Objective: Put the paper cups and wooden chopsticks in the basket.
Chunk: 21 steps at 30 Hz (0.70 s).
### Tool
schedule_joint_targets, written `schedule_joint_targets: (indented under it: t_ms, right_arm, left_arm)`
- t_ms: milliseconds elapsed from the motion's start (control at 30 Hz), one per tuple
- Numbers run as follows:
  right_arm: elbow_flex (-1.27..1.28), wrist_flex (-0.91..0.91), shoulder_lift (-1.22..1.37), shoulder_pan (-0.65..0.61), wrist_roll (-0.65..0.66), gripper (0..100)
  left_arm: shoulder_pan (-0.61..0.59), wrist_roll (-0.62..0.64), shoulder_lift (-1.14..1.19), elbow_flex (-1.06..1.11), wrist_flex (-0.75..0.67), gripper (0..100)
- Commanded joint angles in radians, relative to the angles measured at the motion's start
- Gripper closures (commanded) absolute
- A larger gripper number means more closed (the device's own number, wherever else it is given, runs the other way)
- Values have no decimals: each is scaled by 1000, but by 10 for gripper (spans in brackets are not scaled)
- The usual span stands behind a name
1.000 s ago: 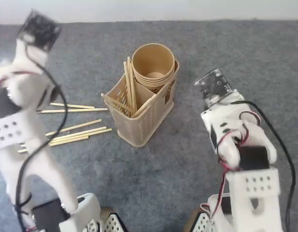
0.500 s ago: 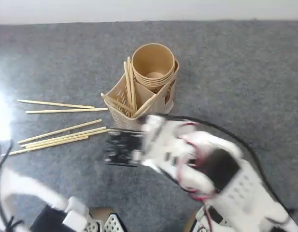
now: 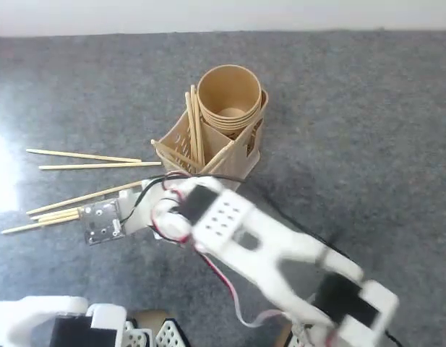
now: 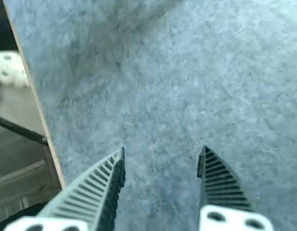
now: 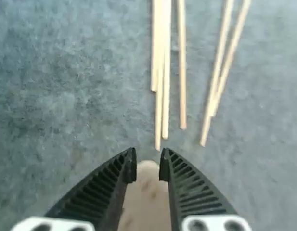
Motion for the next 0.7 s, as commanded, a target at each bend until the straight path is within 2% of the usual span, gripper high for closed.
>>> schedule_joint_targets:
  t_ms: [0,233,433,667]
  right_arm:
    - [-101,-148,216,16,95,904]
    - [-330,-186,503,70,163,904]
    - [-473,-185,633,67,176,905]
    - [-526,-193,684,70,176,907]
  left_arm:
    - [-18,55,-34,42,-31,768]
    - [-25,60,-35,64,-149,768]
    - [-43,57,-32,65,-157,768]
    - [-37,55,-32,90,-157,768]
